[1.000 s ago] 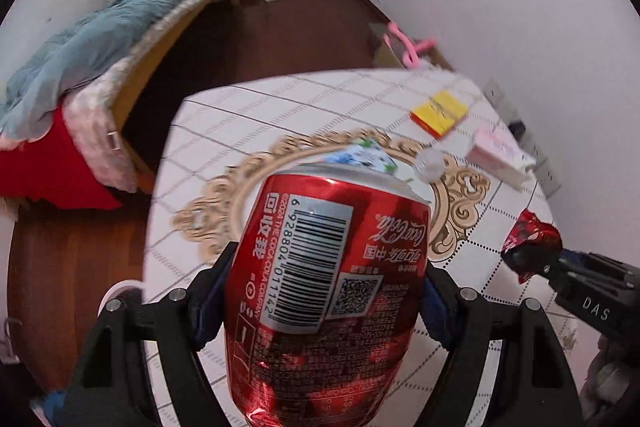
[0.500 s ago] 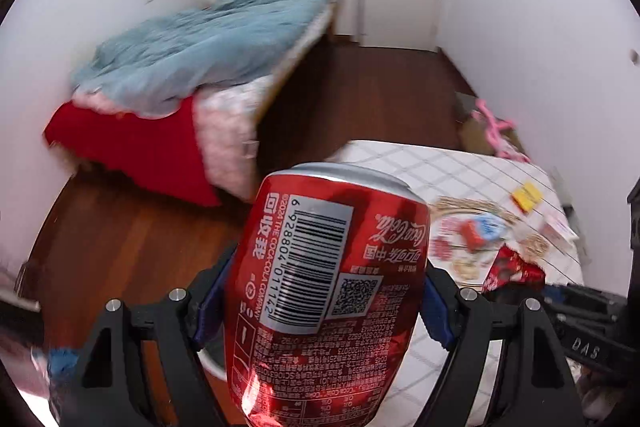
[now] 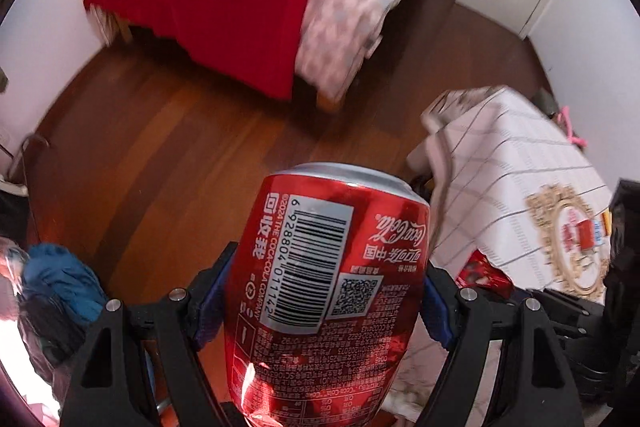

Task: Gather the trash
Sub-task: 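Carry the can and red packet over the bin and open both tools, then move both open tools back over the table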

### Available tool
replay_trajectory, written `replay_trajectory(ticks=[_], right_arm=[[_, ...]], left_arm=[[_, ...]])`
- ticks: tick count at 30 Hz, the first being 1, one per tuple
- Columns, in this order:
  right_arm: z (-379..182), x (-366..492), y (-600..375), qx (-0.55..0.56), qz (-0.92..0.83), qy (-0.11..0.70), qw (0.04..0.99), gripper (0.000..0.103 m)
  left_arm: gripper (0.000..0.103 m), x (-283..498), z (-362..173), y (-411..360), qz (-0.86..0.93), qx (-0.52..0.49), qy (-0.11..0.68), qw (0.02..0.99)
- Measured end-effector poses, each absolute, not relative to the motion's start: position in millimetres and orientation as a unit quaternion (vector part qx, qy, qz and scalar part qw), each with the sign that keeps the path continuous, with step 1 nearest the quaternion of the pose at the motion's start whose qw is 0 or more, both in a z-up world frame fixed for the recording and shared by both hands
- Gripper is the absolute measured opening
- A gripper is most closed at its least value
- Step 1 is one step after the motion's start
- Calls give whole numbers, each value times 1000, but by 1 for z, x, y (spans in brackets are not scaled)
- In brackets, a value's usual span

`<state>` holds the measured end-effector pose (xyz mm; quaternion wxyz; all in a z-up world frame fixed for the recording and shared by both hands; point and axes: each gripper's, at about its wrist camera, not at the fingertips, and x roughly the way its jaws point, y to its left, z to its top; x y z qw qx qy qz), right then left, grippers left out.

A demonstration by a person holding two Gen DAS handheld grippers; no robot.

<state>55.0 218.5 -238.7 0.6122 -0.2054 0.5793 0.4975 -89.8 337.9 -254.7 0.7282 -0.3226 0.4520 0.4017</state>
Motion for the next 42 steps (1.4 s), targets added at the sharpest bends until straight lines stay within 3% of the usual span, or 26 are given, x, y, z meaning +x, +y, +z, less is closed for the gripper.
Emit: replay_trajectory(ticks=[9, 17, 20, 21, 23, 25, 29, 31, 42], right_arm=[[-347, 33, 282, -291, 450, 613, 580, 29], [-379, 44, 306, -302, 433, 635, 565, 32], [-376, 42, 308, -304, 431, 640, 559, 43], [-374, 42, 308, -306, 430, 638, 560, 52], [-371, 41, 308, -309, 431, 636, 560, 65], [-366, 39, 308, -313, 432, 631, 564, 76], [-358, 32, 308, -322, 441, 623, 560, 86], [-349, 25, 306, -334, 443, 613, 563, 103], [-300, 14, 286, -358, 446, 563, 596, 103]], left_arm=[[77, -97, -335, 375, 374, -377, 482, 697], [79, -112, -344, 386, 367, -408, 473, 690], [84, -118, -340, 387, 378, -404, 470, 688], [87, -122, -337, 386, 385, -400, 470, 686], [103, -128, -335, 386, 396, -395, 473, 681], [103, -135, -329, 384, 414, -385, 473, 676], [103, -146, -317, 379, 440, -368, 473, 669], [103, -152, -309, 375, 452, -359, 472, 666], [103, -167, -274, 351, 476, -335, 467, 665]])
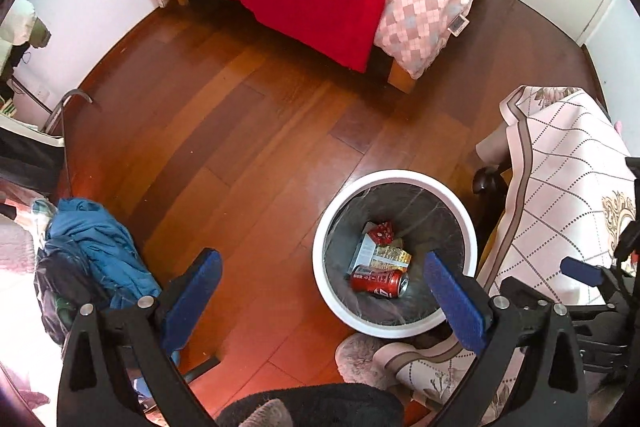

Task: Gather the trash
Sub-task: 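Move both open tools back over the table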

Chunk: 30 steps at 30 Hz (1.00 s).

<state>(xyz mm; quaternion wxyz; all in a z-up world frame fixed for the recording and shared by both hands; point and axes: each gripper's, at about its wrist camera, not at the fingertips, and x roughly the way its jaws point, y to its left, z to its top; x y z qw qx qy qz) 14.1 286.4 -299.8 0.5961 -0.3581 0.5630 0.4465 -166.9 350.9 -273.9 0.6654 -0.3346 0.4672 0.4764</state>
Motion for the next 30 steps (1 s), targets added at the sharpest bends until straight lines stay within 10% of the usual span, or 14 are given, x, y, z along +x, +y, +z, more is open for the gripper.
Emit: replay_trajectory(ticks=[30], right_arm=[[-83, 39, 125, -146, 552, 502, 650, 103]], left_arm=[[103, -137, -112, 220, 506, -238, 373, 740]])
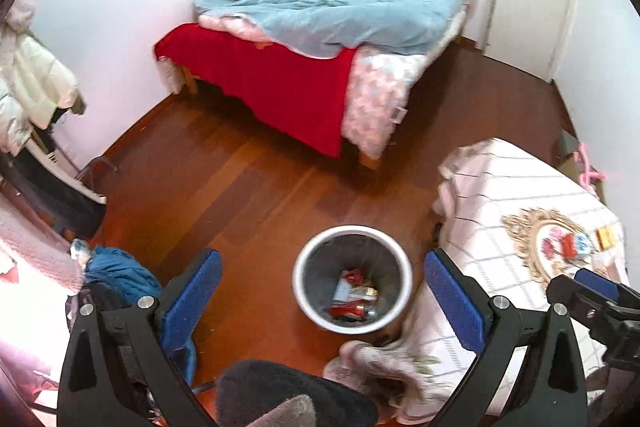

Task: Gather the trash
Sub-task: 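Move both open tools back over the table, then grasp the milk carton with the left tool while the right tool grasps the pink-white box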

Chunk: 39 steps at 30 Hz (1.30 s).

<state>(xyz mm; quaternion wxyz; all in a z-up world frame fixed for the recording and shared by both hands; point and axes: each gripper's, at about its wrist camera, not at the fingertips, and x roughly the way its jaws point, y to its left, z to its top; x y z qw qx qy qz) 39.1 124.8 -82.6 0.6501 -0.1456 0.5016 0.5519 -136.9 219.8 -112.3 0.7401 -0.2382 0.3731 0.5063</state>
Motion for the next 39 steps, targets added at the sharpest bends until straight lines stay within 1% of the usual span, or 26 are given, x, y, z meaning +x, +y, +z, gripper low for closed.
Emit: replay_trajectory(ticks=[5, 7, 13, 17, 21, 27, 31, 32, 33, 34, 39], right_arm=[[-81, 86, 71, -108, 515, 519, 673, 103], [-86, 109, 49, -106, 490, 525, 688, 103], [-119, 214, -19, -119, 374, 560, 729, 103], [-142, 298, -64, -133, 299, 582, 744, 103], [-159, 369, -93, -160, 240, 589, 755, 103], [-189, 447, -119, -189, 186, 599, 755, 103], [-209, 478, -121, -199, 184, 607, 747, 103], [-213, 481, -117, -202, 188, 607, 745, 103], [-217, 483, -113, -208, 191, 606, 743, 103], [-221, 486, -110, -216, 194, 605, 742, 103], [-236, 495, -97, -226, 204, 599, 740, 102]], left_arm=[[103, -71, -134, 193, 465, -221, 398, 759], [103, -34, -149, 182, 439, -214, 417, 767], [103, 94, -191, 144, 369, -172, 468, 784], [103, 188, -215, 119, 313, -106, 506, 797], [103, 261, -236, 101, 255, -27, 535, 805], [103, 333, -273, 88, 157, 48, 587, 792], [102, 352, -287, 77, 99, 93, 601, 788], [92, 354, -289, 75, 94, 95, 604, 786], [72, 356, -291, 76, 91, 92, 609, 783], [63, 358, -293, 77, 91, 84, 613, 780], [60, 356, -290, 89, 123, 25, 611, 781]])
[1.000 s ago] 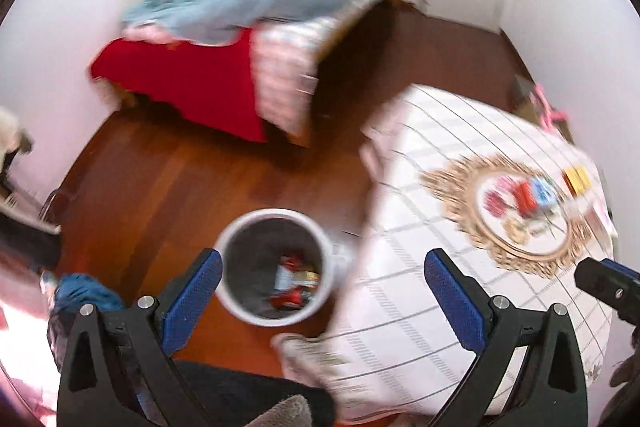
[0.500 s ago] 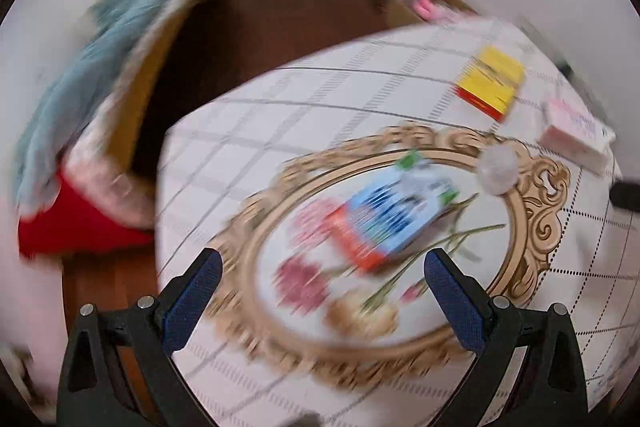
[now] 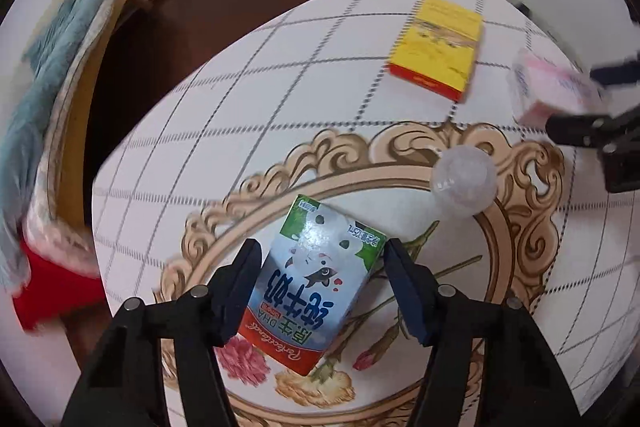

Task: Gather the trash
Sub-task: 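Grasp the milk carton with the left tool while the right tool grasps the pink-white box, then carry the carton and pink-white box over the bin and open both tools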

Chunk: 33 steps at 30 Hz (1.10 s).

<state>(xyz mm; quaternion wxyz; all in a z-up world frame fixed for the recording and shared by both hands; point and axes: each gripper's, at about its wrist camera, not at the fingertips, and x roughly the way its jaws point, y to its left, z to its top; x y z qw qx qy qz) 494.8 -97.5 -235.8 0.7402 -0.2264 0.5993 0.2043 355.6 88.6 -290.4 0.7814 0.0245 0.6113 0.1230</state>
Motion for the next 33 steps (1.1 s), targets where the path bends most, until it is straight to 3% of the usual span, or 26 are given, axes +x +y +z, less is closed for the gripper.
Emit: replay_trajectory(ticks=[2, 4, 5, 9, 18, 20, 24, 33], right_arm=[[-239, 495, -96, -221, 209, 598, 742, 92], [-241, 494, -96, -213, 206, 601, 742, 74], [-241, 494, -98, -201, 208, 608, 740, 73], [-239, 486, -94, -152, 243, 641, 712, 72], [-249, 479, -66, -211, 235, 632, 708, 72], [-253, 479, -65, -220, 230, 628, 711, 65], [-254, 474, -61, -236, 228, 614, 718, 62], [-240, 458, -67, -214, 232, 602, 734, 61]], left_arm=[[60, 354, -291, 97, 156, -14, 620, 769], [60, 349, -289, 106, 169, -54, 617, 767], [60, 348, -289, 108, 170, -63, 613, 769], [61, 351, -302, 105, 147, -57, 624, 766], [56, 351, -305, 94, 147, -25, 610, 778], [55, 347, -304, 85, 148, -25, 608, 779], [54, 347, -303, 83, 153, -22, 606, 780], [53, 329, -266, 77, 192, -3, 566, 802]])
